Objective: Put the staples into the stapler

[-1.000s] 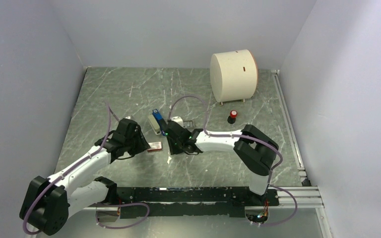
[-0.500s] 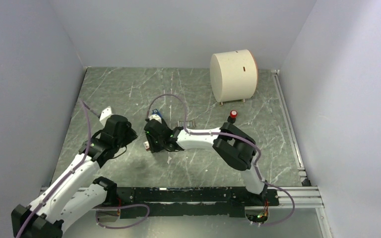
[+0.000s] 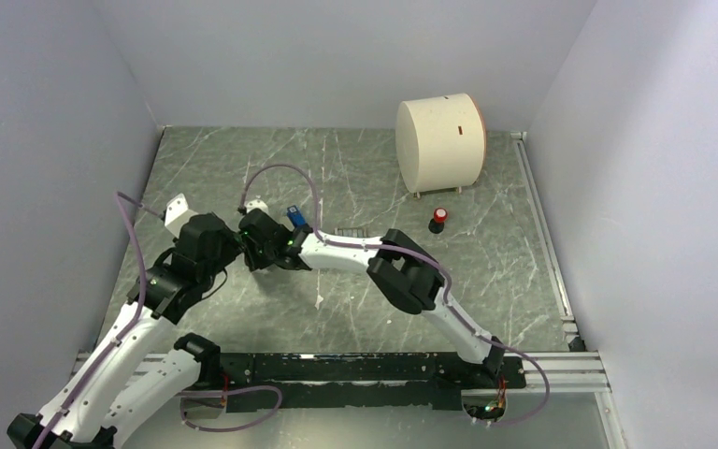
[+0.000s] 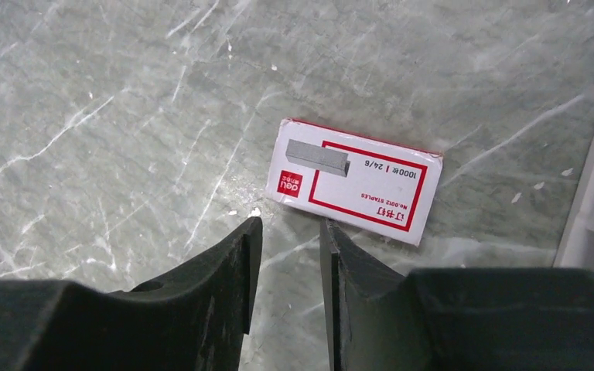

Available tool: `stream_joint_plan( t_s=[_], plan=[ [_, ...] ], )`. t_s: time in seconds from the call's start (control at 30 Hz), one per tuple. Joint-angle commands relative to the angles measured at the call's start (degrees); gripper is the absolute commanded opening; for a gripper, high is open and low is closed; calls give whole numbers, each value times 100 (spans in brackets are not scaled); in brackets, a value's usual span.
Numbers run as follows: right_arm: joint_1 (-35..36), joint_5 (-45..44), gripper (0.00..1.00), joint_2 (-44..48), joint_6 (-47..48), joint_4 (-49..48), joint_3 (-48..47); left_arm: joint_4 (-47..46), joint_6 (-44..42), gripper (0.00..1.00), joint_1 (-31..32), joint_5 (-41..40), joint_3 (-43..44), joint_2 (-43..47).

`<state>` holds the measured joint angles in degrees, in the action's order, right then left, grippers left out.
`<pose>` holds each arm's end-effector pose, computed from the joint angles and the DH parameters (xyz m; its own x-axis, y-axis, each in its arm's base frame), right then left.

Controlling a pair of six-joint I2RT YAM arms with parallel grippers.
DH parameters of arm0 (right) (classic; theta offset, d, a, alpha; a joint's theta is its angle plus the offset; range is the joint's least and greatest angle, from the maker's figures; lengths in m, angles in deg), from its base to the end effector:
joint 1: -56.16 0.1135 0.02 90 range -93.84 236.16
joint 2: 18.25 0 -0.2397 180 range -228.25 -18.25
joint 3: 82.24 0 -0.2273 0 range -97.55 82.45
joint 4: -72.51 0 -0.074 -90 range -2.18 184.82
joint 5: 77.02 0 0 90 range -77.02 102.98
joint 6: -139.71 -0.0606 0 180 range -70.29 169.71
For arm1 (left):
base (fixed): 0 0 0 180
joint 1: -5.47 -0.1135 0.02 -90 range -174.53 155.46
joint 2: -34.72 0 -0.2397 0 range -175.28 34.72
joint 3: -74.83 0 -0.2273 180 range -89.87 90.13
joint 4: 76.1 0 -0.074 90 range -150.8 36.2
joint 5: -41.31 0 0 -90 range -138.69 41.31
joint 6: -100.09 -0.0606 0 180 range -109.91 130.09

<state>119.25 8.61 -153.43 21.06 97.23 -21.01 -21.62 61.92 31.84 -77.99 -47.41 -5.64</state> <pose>0.2346 0.4521 0.1298 -0.6751 -0.2738 -0.6850 -0.6147 0.7222 0.3172 0.1524 -0.0425 0.2602 -0.3634 -0.5851 -0.7250 -0.4015 0.8006 -0.4449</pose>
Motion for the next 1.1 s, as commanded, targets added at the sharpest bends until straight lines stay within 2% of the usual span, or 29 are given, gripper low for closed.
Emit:
stream_joint_plan(
  t_s=[0.0,0.2,0.33,0.43,0.53,0.63,0.77,0.93,1.07],
  plan=[
    [-3,-49,39,266,262,194,-155,50,-117,53,26,-24,294,16],
    [-48,-49,42,1364,215,85,765,31,-152,54,26,-55,527,153],
    [-134,-394,43,2051,109,268,1479,-58,-125,55,25,72,532,211],
    [-239,-771,48,2576,87,401,1960,-152,-114,56,26,208,486,230],
    [-440,-977,58,2903,130,578,2245,-255,-112,60,22,369,417,223],
    [-676,-1021,66,2958,273,802,2315,-385,-128,71,26,574,338,200],
    [-974,-445,65,2828,626,905,2265,-539,-138,79,26,706,198,229],
    [-1019,-72,63,2493,1059,1220,1883,-645,-123,83,26,815,77,177],
    [-1019,-113,59,2242,1130,1413,1673,-708,-114,84,26,897,27,84]
  ],
)
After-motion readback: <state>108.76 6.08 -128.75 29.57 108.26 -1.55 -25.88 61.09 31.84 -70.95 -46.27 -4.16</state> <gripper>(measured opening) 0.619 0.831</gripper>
